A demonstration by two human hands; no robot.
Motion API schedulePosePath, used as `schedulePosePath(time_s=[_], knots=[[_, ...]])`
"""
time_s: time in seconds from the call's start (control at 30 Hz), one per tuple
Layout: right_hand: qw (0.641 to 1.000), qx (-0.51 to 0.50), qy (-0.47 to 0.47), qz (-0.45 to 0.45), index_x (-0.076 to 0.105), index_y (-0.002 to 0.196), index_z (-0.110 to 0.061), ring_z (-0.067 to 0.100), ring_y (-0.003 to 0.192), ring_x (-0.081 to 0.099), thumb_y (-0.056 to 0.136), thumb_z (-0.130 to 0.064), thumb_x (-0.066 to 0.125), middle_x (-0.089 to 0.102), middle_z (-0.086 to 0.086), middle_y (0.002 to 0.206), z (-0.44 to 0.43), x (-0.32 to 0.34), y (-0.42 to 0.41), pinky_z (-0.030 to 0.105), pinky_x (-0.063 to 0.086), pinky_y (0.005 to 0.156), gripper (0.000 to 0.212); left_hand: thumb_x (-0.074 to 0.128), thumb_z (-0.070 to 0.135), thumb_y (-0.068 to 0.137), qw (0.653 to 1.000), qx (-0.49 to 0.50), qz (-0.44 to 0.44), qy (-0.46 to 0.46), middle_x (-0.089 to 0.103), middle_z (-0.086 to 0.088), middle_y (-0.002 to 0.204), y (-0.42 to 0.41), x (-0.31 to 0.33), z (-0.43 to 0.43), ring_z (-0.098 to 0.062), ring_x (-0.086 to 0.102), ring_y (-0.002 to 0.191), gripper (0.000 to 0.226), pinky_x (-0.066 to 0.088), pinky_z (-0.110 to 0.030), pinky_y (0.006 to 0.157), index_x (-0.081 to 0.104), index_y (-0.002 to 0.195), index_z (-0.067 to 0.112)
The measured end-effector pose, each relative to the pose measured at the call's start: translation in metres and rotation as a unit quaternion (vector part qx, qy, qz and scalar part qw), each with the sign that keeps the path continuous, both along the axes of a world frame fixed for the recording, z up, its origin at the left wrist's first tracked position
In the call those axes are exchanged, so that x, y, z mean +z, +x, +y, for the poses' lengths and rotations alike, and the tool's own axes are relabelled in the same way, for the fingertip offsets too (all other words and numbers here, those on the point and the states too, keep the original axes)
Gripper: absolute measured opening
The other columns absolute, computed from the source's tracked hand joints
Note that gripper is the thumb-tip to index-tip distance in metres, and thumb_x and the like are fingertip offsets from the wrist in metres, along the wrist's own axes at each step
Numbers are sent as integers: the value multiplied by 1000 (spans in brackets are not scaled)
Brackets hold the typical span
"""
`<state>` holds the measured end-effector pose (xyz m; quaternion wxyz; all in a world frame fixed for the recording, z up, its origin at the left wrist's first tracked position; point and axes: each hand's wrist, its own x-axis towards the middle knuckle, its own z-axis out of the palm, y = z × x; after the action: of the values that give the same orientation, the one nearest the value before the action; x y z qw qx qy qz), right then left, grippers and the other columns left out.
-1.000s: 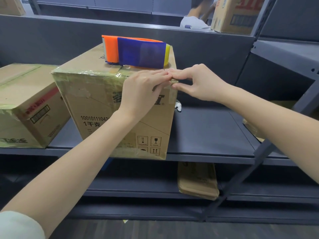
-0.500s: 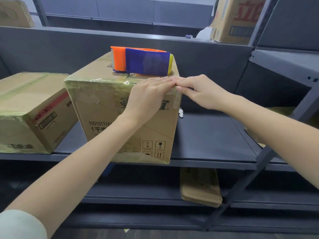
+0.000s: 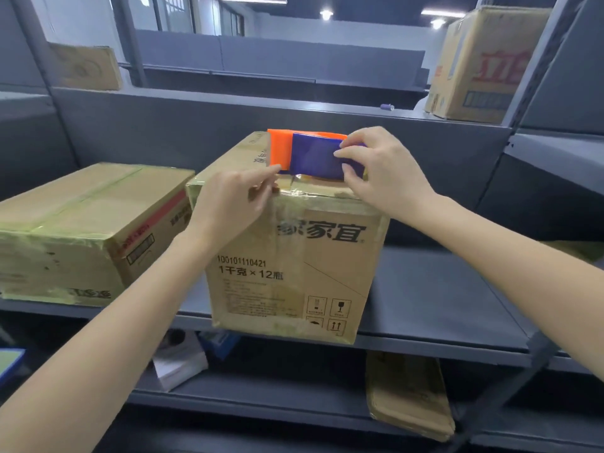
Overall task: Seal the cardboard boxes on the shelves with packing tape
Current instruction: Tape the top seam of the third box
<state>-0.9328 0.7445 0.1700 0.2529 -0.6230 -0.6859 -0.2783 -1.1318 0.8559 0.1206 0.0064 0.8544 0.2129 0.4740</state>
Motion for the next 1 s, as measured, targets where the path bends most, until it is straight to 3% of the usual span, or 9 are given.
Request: schedulePosePath(time_s=[0.13,0.23,0.3,0.4,0.53,0.73,0.87,1.0], knots=[[995,-81,-55,-34,52,128,-5,31,119,44,88,-23,54,53,14,127,29,11,-9,39,33,101,44,57,10,90,999,17,-11,-46,72,-8,98,-27,-3,20,-26,68,86,24,53,-43,74,69,110,9],[978,-157,-129,-42,49,121,-5,34,106,52,89,-30,51,58,16,116,46,17,-14,40,37,89,41,57,11,90,999,6,-9,-53,72,-5,100,-35,-4,24,-22,68,88,23,53,-39,77,69,110,9],[971,-166,-174,0,49,116,-5,34,101,52,89,-29,54,58,15,113,54,24,-14,40,40,84,37,56,11,91,999,-6,-4,-54,71,-4,105,-39,-5,25,-19,67,95,23,52,-35,83,69,111,9],[965,-129,-205,102,51,112,-7,29,97,53,84,-26,64,58,12,112,58,33,-10,38,44,80,36,55,11,92,998,-19,-2,-56,69,-3,110,-41,-4,25,-16,65,102,24,50,-31,89,68,112,9],[965,-91,-188,160,51,108,-10,22,90,50,80,-24,70,56,7,106,56,33,-11,31,40,71,37,56,14,92,997,-28,-1,-68,68,-1,112,-40,-3,26,-15,64,104,24,49,-31,90,68,112,11],[979,-73,-144,126,50,112,-10,30,96,54,82,-23,69,59,10,108,59,32,-45,44,45,86,38,55,10,91,996,-63,-31,-61,70,0,107,-44,1,20,-14,64,99,22,49,-30,88,71,105,11],[986,-9,-114,121,49,112,-9,26,92,52,83,-23,68,57,5,103,82,43,-94,37,43,81,38,54,10,89,997,-37,-56,-44,69,-7,106,-66,-4,21,-22,63,98,27,46,-29,87,66,113,5],[988,55,-115,87,47,112,-8,28,95,52,84,-26,66,57,7,106,121,34,-164,33,37,80,38,53,5,87,996,-7,-56,-65,71,-12,91,-107,-13,30,-26,62,83,29,44,-25,76,66,112,3]])
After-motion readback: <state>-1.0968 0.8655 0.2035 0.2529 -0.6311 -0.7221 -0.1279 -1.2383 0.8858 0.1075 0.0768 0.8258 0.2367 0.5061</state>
